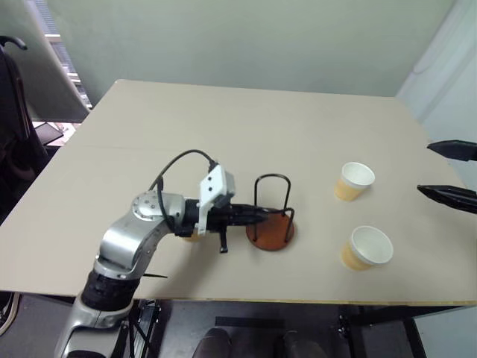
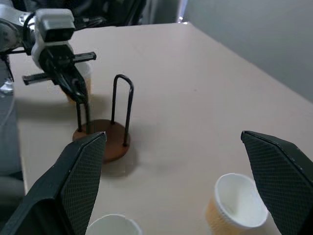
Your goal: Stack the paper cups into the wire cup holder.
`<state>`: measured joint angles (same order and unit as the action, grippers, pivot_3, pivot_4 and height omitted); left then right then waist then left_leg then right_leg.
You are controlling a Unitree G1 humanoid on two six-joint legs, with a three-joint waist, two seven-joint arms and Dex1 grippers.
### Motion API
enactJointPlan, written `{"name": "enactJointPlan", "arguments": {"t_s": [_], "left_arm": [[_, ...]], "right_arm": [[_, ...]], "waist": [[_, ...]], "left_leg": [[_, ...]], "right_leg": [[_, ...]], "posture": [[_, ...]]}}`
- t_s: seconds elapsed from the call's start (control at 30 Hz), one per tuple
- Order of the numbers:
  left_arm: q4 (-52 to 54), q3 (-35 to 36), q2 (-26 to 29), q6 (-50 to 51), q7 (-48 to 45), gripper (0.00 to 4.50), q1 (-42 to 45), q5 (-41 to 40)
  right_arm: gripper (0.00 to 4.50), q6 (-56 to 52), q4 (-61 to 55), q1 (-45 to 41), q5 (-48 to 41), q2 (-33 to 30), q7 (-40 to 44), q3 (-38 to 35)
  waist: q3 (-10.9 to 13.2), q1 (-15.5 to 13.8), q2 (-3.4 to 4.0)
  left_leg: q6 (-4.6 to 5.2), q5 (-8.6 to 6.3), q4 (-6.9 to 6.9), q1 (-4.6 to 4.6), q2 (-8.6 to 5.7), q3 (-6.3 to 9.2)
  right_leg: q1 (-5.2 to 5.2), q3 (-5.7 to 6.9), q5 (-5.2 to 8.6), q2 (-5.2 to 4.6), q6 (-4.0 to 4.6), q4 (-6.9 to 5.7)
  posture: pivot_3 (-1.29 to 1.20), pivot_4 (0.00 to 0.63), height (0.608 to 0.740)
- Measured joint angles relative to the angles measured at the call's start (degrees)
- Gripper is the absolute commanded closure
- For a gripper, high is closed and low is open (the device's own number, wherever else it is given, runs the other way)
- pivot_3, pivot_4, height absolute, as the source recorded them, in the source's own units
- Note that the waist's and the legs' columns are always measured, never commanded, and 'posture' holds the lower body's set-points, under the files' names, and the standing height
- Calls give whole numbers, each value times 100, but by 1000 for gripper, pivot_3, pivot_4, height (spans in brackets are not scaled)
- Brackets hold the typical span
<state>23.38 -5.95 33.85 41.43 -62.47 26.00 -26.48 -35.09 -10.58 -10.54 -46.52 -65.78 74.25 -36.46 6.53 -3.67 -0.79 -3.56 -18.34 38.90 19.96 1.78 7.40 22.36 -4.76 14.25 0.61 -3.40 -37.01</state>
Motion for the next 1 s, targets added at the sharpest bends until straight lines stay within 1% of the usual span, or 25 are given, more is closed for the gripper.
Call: {"name": "enactJointPlan", "arguments": {"t_s": [0.1,0.23,0.47,0.73,0.9,1.0], "left_arm": [[163,-124,330,56,-98,4414,-234,-98],[356,-137,524,145,-110,4414,-297,-317],[379,-238,510,146,68,4414,-297,-364],[233,-615,320,-221,265,4414,-299,-156],[234,-643,322,-278,318,4414,-327,-79],[223,-660,334,-263,348,3610,-331,-65]], "right_arm": [[0,23,16,-81,-3,0,34,161],[0,23,-168,106,6,-2,256,280],[0,13,-231,153,11,-2,340,313],[0,-37,-369,209,3,-5,361,359],[0,-67,-404,284,1,-14,429,359],[0,-95,-457,307,1,-14,456,362]], "waist": [[0,22,0],[0,7,0],[0,20,1],[0,18,0],[0,18,0],[0,19,1]], "left_leg": [[0,-3,-1,-8,2,-4],[-1,-8,3,-5,1,-3],[0,-14,4,-7,1,-8],[-1,-17,4,-6,0,-8],[-1,-17,4,-7,0,-9],[-1,-17,4,-7,-1,-10]], "right_leg": [[0,-1,1,6,1,-2],[-1,-5,3,4,6,-1],[0,-10,4,3,8,-1],[-1,-15,5,2,10,-1],[-2,-14,7,3,12,-1],[-2,-14,7,3,13,0]], "posture": [[0,150,740],[0,150,740],[0,150,740],[0,150,740],[0,150,740],[0,150,740]]}}
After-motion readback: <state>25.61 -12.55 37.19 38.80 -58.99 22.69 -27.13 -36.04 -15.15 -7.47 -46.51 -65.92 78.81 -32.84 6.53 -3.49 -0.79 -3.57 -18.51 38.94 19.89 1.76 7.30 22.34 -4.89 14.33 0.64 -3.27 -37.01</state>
